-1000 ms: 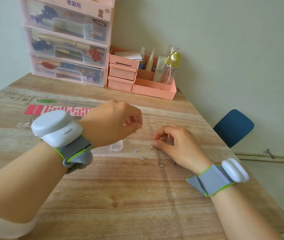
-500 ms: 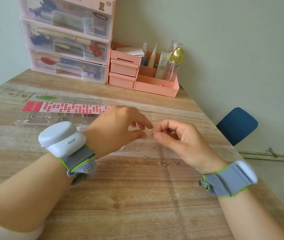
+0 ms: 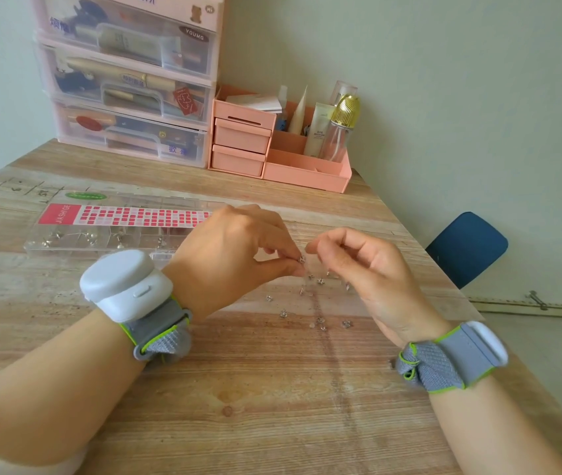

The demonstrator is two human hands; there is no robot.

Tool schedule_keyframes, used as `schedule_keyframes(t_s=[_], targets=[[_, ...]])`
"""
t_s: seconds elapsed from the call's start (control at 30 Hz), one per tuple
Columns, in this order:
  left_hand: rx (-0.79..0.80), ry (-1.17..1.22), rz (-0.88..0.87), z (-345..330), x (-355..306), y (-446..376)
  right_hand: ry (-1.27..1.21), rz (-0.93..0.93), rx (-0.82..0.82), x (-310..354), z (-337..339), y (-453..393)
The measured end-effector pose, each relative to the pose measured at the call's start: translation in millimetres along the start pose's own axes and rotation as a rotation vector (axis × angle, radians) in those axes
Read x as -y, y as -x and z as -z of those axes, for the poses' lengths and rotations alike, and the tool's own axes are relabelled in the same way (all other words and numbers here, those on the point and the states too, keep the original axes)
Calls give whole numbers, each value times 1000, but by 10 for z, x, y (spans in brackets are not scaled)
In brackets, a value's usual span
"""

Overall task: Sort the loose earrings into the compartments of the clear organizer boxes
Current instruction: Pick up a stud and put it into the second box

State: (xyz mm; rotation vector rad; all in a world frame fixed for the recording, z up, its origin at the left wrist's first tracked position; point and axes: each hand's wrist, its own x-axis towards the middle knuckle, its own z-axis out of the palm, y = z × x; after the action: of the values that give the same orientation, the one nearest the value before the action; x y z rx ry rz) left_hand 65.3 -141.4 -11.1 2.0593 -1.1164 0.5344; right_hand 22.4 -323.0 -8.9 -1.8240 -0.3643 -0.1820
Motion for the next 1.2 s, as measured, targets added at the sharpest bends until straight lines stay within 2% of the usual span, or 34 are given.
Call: schedule_keyframes(t_s=[0.1,0.17,0.37,0.57,0.97,1.2], targets=[[-30,92,-11,21,-10,-9,-12,20,-129,7,44,0],[-26,125,-16,34,-21,-1,6,30,-156,-4,53,-2],[-27,180,0,37,-18,7,-81,113,-23,7,69,48],[1,172,18,30,5,18,48,135,20,-38,40,37],[-50,39,106,17,-13,25,128,117,-13,-58,-5,35],[-88,-120,51,18,-61,15,148,100,-32,-66,-21,18]])
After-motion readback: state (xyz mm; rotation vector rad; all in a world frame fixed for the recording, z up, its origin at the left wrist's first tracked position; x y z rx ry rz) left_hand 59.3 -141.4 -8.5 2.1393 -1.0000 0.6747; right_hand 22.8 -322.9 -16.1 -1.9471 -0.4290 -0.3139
